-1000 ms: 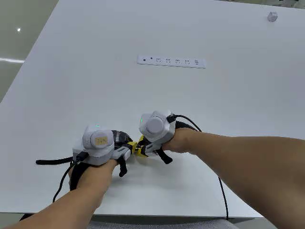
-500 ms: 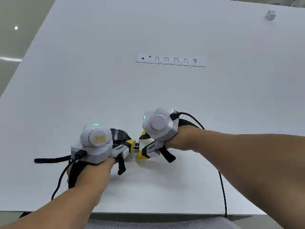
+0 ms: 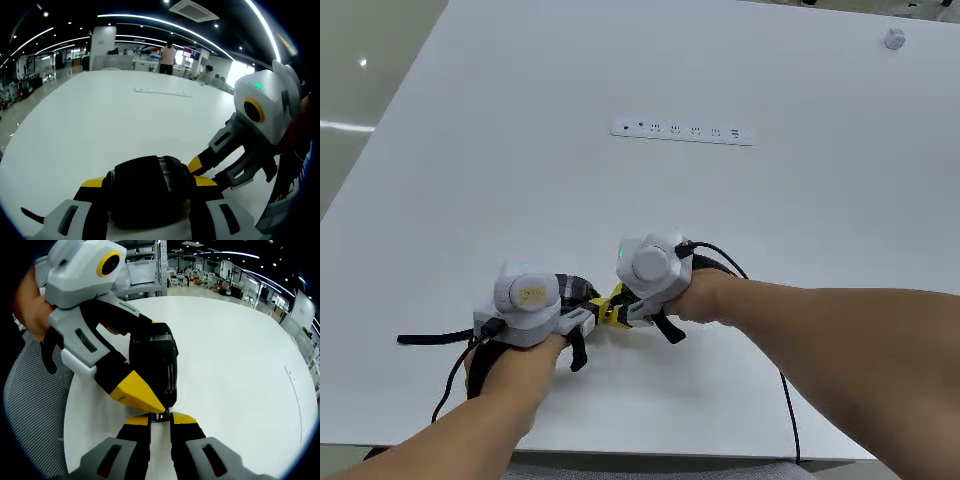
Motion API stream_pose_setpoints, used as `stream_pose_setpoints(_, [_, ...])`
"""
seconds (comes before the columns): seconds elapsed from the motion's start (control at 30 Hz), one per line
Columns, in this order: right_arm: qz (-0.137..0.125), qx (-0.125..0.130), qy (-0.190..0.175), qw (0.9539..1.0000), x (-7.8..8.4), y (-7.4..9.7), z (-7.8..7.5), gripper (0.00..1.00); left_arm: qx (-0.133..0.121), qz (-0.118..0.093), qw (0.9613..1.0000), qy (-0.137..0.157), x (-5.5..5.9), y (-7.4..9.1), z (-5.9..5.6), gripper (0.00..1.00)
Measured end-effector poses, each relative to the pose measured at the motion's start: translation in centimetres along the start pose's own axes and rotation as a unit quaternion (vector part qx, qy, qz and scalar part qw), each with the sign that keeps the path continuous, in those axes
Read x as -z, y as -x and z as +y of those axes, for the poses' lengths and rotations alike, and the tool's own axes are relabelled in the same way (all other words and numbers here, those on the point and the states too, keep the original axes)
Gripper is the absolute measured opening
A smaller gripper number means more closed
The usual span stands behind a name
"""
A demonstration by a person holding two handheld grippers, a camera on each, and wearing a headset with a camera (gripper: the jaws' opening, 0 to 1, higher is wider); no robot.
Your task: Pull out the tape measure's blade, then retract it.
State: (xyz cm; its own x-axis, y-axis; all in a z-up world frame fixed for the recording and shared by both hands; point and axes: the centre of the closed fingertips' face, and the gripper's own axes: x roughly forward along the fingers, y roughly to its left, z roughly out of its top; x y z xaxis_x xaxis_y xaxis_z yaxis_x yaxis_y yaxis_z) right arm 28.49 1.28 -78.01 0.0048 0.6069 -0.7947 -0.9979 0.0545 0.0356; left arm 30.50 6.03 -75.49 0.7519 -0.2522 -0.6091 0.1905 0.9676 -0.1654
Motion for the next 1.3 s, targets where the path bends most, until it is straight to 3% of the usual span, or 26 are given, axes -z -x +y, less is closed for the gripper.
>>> stream_pose_setpoints(0.07, [-0.006,-0.004,-0.016,0.9999,-0.1,0.0,0.0,0.14,0.0,0.0,1.0,0.0,0.0,0.0,0.0,0.63])
stream_pose_setpoints(0.77, [-0.001,0.0,-0.017,0.9998,-0.1,-0.6,0.2,0.15,-0.004,-0.006,0.9999,-0.009,-0.1,0.0,0.0,0.63])
stream_pose_setpoints(0.87, [0.001,0.002,-0.014,0.9999,-0.1,-0.7,0.3,0.15,0.014,-0.011,0.9997,-0.014,-0.1,0.0,0.0,0.64])
stream_pose_setpoints(0.93, [0.003,0.003,-0.013,0.9999,0.0,-0.7,0.3,0.15,0.03,-0.003,0.9983,-0.049,0.2,0.1,-0.2,0.64])
stream_pose_setpoints(1.03, [0.004,0.01,-0.02,0.9997,0.0,-0.7,0.3,0.16,0.068,-0.016,0.9956,-0.062,0.1,1.0,-0.5,0.65])
stream_pose_setpoints(1.07, [0.005,0.013,-0.023,0.9996,0.1,-0.7,0.3,0.16,0.063,-0.008,0.996,-0.062,0.4,1.2,-0.1,0.67])
stream_pose_setpoints(1.13, [0.007,0.022,-0.019,0.9996,0.1,-0.7,0.5,0.16,0.082,-0.022,0.9952,-0.049,0.2,1.7,0.0,0.72])
stream_pose_setpoints(1.2, [0.009,0.029,-0.033,0.999,0.2,-0.7,0.3,0.17,0.077,-0.022,0.9956,-0.048,0.1,2.0,0.6,0.77])
stream_pose_setpoints(1.3, [0.008,0.043,-0.036,0.9984,0.3,-0.6,0.2,0.18,0.096,-0.027,0.9944,-0.035,0.0,2.5,0.6,0.8])
